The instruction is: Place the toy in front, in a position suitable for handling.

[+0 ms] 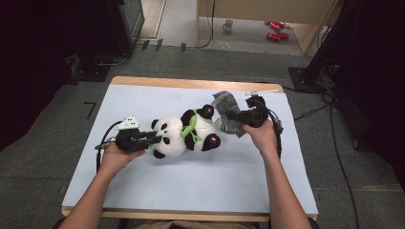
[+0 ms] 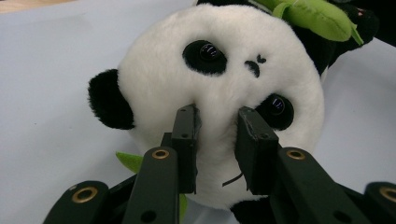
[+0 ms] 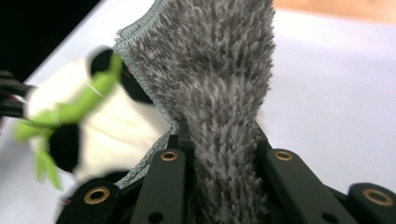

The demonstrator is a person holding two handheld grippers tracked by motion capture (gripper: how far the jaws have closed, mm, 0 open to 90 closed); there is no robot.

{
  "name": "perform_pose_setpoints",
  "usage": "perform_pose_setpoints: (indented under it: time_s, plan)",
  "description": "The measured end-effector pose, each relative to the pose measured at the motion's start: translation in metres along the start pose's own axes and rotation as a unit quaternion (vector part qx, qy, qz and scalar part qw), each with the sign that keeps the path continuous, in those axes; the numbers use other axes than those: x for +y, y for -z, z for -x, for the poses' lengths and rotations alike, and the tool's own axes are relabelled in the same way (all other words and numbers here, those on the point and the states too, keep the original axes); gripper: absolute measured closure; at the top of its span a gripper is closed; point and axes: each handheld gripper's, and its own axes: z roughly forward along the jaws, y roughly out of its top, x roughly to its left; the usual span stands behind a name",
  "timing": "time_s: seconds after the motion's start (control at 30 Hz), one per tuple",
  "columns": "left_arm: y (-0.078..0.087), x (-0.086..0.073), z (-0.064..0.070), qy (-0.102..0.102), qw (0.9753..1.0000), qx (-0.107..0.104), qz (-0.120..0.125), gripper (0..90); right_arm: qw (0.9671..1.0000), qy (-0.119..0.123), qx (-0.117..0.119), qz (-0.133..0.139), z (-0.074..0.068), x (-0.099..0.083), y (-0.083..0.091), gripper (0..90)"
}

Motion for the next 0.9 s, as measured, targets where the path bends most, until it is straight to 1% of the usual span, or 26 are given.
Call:
perform_pose_setpoints:
  time_s: [0.13, 0.27, 0.37, 0.4, 0.43, 0.5, 0.57, 0.63, 0.67, 0.7, 0.73, 0.8, 0.9]
  plan:
    - [0.0, -0.002, 0.002, -0.003, 1.0, 0.004, 0.003, 70.5, 0.9995, 0.019, 0.019, 0.019, -0.016, 0.012, -0.001, 76.6]
    - [0.0, -0.003, 0.004, -0.004, 0.9999, 0.007, 0.007, 70.6, 0.998, 0.034, 0.041, 0.033, -0.03, 0.022, -0.005, 76.6]
    - [0.0, -0.004, 0.004, -0.004, 0.9999, 0.009, 0.009, 70.5, 0.9966, 0.038, 0.063, 0.037, -0.038, 0.026, -0.01, 76.6]
    - [0.0, -0.004, 0.004, -0.004, 0.9999, 0.009, 0.009, 70.5, 0.9966, 0.038, 0.063, 0.037, -0.038, 0.026, -0.01, 76.6]
    - [0.0, -0.004, 0.004, -0.004, 0.9999, 0.009, 0.01, 70.5, 0.9956, 0.037, 0.077, 0.039, -0.042, 0.028, -0.015, 76.6]
    - [0.0, -0.005, 0.005, -0.004, 0.9999, 0.01, 0.012, 70.6, 0.9952, 0.042, 0.08, 0.037, -0.046, 0.029, -0.02, 76.6]
    - [0.0, -0.005, 0.005, -0.006, 0.9998, 0.012, 0.011, 70.5, 0.995, 0.039, 0.086, 0.032, -0.044, 0.028, -0.028, 76.5]
    - [0.0, -0.005, 0.006, -0.011, 0.9997, 0.019, 0.011, 70.5, 0.9962, 0.028, 0.08, 0.018, -0.037, 0.024, -0.039, 76.4]
    - [0.0, -0.004, 0.007, -0.014, 0.9996, 0.024, 0.009, 70.4, 0.9962, 0.019, 0.084, 0.014, -0.033, 0.021, -0.043, 76.4]
    - [-0.001, -0.004, 0.007, -0.014, 0.9995, 0.026, 0.009, 70.5, 0.9956, 0.01, 0.09, 0.022, -0.028, 0.017, -0.045, 76.4]
    - [-0.001, -0.004, 0.007, -0.011, 0.9995, 0.027, 0.01, 70.5, 0.9956, 0.005, 0.09, 0.026, -0.023, 0.015, -0.045, 76.4]
    - [-0.001, -0.004, 0.006, -0.009, 0.9995, 0.027, 0.009, 70.5, 0.9967, 0.003, 0.079, 0.02, -0.016, 0.012, -0.045, 76.3]
    - [-0.001, -0.004, 0.006, -0.008, 0.9996, 0.025, 0.008, 70.5, 0.9964, -0.01, 0.081, 0.021, -0.008, 0.01, -0.042, 76.2]
